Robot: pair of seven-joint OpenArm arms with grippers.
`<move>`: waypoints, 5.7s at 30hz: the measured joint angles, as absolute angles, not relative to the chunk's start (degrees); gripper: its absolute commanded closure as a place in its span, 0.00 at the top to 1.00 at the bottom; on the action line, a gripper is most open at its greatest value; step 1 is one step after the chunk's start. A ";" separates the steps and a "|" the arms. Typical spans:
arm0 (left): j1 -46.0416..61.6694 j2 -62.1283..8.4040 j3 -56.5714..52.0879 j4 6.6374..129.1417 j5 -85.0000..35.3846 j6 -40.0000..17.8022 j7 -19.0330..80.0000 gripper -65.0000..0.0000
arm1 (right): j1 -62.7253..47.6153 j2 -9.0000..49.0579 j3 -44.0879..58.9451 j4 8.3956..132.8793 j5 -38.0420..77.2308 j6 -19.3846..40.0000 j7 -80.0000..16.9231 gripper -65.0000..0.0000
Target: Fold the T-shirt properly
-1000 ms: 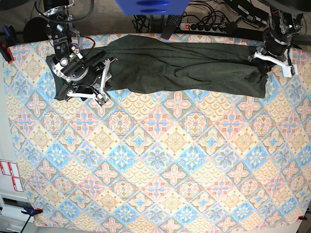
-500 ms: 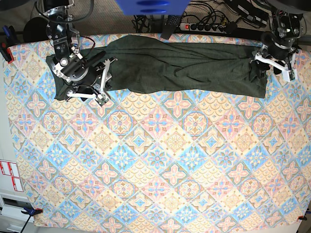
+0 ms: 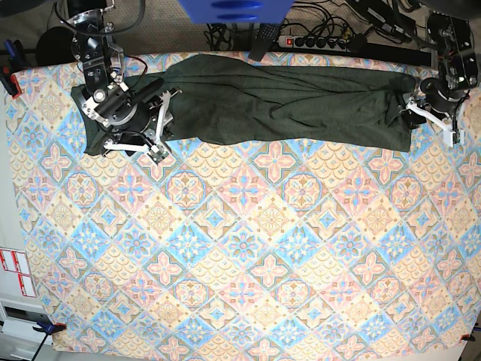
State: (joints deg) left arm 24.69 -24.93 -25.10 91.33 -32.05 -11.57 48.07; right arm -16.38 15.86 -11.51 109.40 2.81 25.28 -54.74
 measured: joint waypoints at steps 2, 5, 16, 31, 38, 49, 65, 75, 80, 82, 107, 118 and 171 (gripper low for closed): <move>23.86 -24.91 -25.08 91.33 -31.88 -11.88 50.00 0.61 | -16.36 15.84 -11.53 109.40 2.85 25.28 -54.68 0.36; 23.81 -24.88 -25.10 91.26 -31.73 -11.88 50.17 0.61 | -16.38 15.88 -11.51 109.40 2.81 25.28 -54.72 0.36; 22.70 -24.73 -20.99 87.46 -31.38 -11.68 50.57 0.61 | -16.38 15.84 -11.51 109.40 2.81 25.28 -54.70 0.36; 22.68 -24.69 -21.96 87.44 -28.42 -11.81 50.00 0.61 | -16.36 15.77 -11.25 109.40 2.81 25.28 -54.70 0.36; 22.68 -24.73 -22.00 87.42 -28.27 -12.03 49.98 0.61 | -16.36 15.77 -11.22 109.40 2.83 25.28 -54.70 0.36; 20.56 -24.51 -21.47 82.48 -28.18 -11.84 49.91 0.61 | -16.38 15.73 -11.25 109.40 2.85 25.28 -54.70 0.36; 20.05 -22.04 -14.57 82.83 -27.18 -10.72 47.07 0.55 | -16.38 15.75 -11.35 109.40 2.81 25.28 -54.74 0.36; 19.99 -22.35 -11.11 82.76 -35.22 -10.98 47.24 0.00 | -16.36 15.75 -11.18 109.38 2.81 25.28 -54.87 0.36; 18.98 -22.39 -16.01 82.52 -36.03 -11.51 48.64 0.00 | -16.36 15.75 -11.18 109.38 2.79 25.28 -54.72 0.36; 18.11 -22.04 -17.37 82.37 -36.14 -11.88 49.80 0.00 | -16.36 15.75 -11.18 109.38 2.87 25.28 -54.70 0.36; 20.08 -22.35 -21.43 96.38 -31.66 -11.29 45.60 0.00 | -16.29 15.94 -11.14 109.40 2.79 25.30 -54.54 0.36; 21.98 -9.02 -17.26 109.32 -32.03 -12.19 55.33 0.00 | -16.38 15.97 -4.43 109.40 2.76 25.28 -54.54 0.36; 21.58 -12.34 -9.10 112.12 -31.79 -11.44 55.51 0.46 | -16.38 17.19 0.14 99.79 2.35 25.06 -56.45 0.41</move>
